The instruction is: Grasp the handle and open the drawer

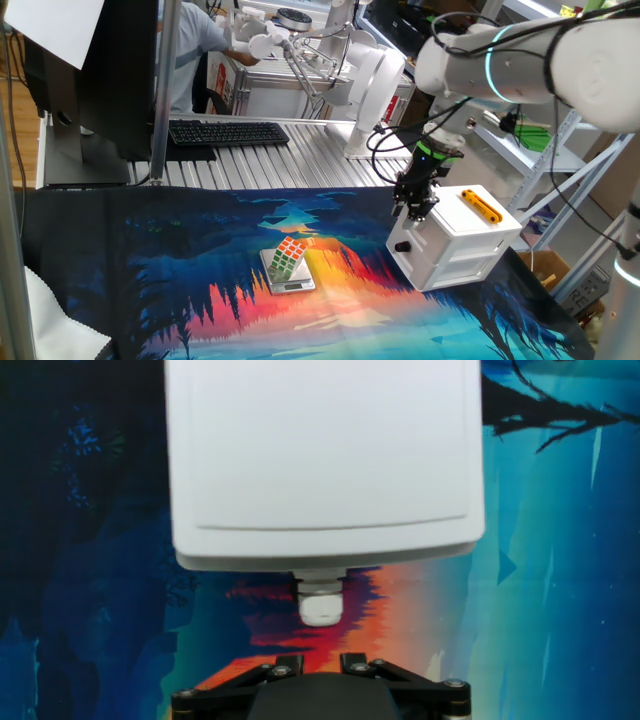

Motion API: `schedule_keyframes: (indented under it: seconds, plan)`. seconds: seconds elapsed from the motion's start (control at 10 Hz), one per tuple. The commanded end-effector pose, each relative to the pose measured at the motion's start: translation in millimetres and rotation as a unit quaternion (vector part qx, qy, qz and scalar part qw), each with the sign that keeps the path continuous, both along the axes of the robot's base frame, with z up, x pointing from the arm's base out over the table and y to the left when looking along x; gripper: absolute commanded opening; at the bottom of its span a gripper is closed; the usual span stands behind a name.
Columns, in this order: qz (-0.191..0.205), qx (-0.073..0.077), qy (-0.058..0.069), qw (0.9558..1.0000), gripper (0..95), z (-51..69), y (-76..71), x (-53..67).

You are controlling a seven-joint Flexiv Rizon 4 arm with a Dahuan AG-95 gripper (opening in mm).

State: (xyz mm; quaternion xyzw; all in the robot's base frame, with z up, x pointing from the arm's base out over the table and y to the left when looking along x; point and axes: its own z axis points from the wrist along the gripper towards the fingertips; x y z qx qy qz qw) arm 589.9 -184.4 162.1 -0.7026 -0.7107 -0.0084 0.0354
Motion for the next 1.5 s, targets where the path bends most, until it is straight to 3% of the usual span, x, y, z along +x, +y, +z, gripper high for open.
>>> schedule_keyframes:
  seconds: [0.1,0.3,0.4,0.5,0.7,0.8,0.9,1.2,1.5]
  plan:
    - [-0.011,0.005,-0.006,0.9999,19.0,0.2,0.5,0.0]
    - [-0.024,0.001,-0.002,0.9997,19.0,0.2,0.5,0.0]
    - [-0.032,0.002,0.011,0.9994,19.0,-0.2,0.1,0.7]
    - [-0.039,-0.005,0.015,0.9991,19.0,-1.9,-1.6,3.2]
    - [-0.047,-0.022,0.010,0.9986,19.0,-3.8,-3.8,6.0]
    - [-0.047,-0.025,0.008,0.9985,38.0,-3.4,-3.8,5.6]
    - [-0.045,-0.024,0.004,0.9987,38.0,-3.1,-3.5,5.3]
    - [-0.053,-0.046,-0.005,0.9975,38.0,-4.1,-4.6,6.6]
    - [-0.063,-0.049,-0.006,0.9968,38.0,-5.6,-6.9,9.0]
